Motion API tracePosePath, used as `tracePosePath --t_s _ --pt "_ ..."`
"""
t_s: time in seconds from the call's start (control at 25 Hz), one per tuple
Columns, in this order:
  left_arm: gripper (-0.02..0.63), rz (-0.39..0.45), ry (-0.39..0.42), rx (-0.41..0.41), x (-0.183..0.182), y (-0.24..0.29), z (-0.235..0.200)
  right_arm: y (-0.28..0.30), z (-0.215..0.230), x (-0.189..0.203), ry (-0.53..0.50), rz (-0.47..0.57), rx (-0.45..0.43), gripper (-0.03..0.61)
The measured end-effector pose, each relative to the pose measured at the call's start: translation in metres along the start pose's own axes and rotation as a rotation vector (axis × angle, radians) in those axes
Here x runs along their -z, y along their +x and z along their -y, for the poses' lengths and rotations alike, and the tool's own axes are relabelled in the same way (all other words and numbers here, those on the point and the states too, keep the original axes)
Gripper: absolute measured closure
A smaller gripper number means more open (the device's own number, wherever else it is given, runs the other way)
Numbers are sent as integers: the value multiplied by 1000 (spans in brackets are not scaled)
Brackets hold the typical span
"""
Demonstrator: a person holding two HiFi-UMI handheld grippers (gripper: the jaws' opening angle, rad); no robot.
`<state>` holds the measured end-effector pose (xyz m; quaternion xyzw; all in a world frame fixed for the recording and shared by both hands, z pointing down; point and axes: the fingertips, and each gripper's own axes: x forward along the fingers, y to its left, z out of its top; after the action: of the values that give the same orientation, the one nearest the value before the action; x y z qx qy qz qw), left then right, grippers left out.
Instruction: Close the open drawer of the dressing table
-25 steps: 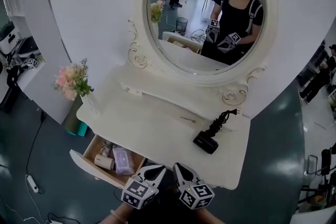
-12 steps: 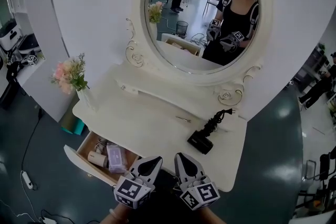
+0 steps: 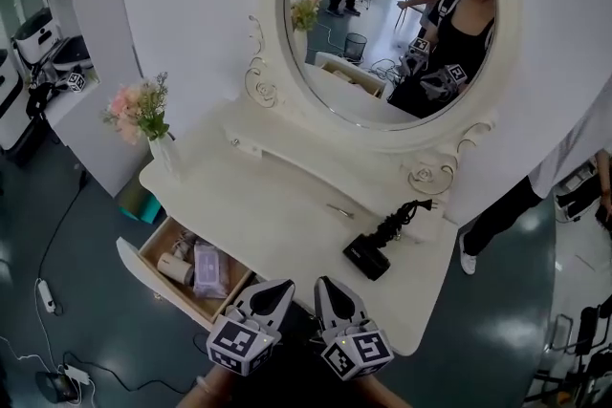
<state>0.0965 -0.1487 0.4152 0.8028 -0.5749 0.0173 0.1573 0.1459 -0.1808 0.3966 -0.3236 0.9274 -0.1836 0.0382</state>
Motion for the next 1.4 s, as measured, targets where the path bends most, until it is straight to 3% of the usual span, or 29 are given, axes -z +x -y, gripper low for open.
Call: tracePosePath --t_s 0.32,0.56,0.88,1.4 --pt "595 -24 -5 -139 4 -36 -46 26 -24 28 32 -95 -38 571" --pt "595 -89 -38 -215 20 -72 -90 59 -57 58 78 -187 -60 571" --pt "595 -196 -105 -268 50 -138 -155 92 -127 111 98 -321 -89 571" --pt "595 -342 -220 -293 123 -241 -244 125 -222 216 186 -487 -38 571"
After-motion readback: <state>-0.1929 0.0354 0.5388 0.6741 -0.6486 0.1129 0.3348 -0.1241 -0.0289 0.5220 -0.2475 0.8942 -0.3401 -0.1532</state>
